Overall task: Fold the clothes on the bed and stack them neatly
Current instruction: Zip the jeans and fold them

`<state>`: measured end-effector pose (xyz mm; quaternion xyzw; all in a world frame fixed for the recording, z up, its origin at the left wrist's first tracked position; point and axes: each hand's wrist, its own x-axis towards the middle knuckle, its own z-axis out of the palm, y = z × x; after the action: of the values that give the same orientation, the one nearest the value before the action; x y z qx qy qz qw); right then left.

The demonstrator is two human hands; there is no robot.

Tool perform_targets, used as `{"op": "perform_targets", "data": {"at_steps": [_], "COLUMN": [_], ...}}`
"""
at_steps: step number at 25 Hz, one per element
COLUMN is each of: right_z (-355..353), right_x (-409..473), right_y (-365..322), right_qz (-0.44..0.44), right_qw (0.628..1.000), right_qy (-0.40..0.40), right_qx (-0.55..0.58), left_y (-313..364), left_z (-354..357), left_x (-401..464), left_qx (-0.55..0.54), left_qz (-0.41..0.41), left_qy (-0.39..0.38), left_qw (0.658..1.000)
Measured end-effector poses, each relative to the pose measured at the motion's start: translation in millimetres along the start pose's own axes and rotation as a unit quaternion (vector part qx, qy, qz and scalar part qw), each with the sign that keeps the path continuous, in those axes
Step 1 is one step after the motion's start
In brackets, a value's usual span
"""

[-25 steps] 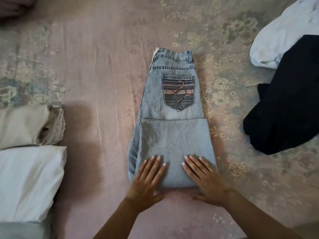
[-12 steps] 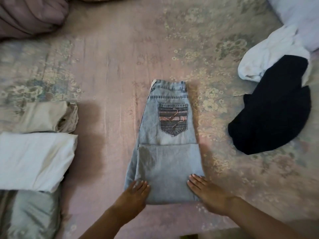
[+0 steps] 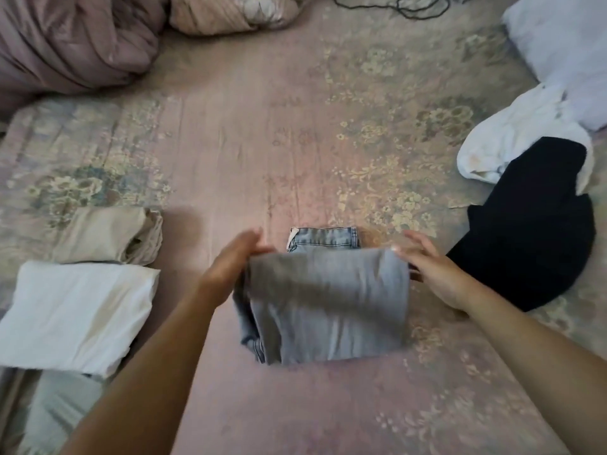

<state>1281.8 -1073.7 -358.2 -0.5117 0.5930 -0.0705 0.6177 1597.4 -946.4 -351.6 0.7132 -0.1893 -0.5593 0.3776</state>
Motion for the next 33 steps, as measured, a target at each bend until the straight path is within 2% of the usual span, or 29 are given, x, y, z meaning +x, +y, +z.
{"op": "perform_targets", "data": {"at_steps": [1,4,6,9,11,13,16,20,22,25,28,30,33], "right_z": [7,47,70,77,76,77,80,83,86,92,96,92,83], "right_x": [19,50,60,72,75,81,100,108,99,77,59,62,77], "right_y": [7,54,72,71,64,58,59,58,58,71,84,84,87], "right_qz": [0.029,0.077,0.07,0.038,-0.011,-0.047,-0.007,0.002,0.0,-0.008,-0.013,0.003,0.029], "right_qw": [0.999,0.996,0.993,0.988,0.983,0.977,0.985,0.979,0.975,0.953,0.963,0.967,0.961], "right_qy": [0.03,0.045,0.088,0.146,0.172,0.194,0.168,0.2,0.223,0.3,0.263,0.247,0.263], "right_qx": [0.014,-0.008,0.022,0.042,0.054,0.072,0.033,0.033,0.012,-0.043,-0.057,-0.054,-0.083], "left_y": [-6,-66,-97,-101,-93,-88,-88,-88,-92,-110,-135,-140,-142], "left_z": [5,36,50,58,56,49,43,45,44,48,64,69,63], "left_x": [23,44,47,57,63,72,97,105,92,51,17,18,39], "left_qx": [-0.072,0.051,0.065,0.055,0.054,0.041,0.05,0.08,0.11,0.132,0.177,0.166,0.199], "left_qz": [-0.044,-0.107,-0.102,-0.062,0.008,0.044,0.013,-0.01,-0.001,0.025,0.008,-0.003,-0.028], "left_qy": [0.068,0.214,0.255,0.25,0.277,0.281,0.23,0.235,0.277,0.35,0.332,0.312,0.296], "left_qw": [0.994,0.97,0.959,0.965,0.959,0.958,0.972,0.969,0.954,0.927,0.926,0.935,0.934]}}
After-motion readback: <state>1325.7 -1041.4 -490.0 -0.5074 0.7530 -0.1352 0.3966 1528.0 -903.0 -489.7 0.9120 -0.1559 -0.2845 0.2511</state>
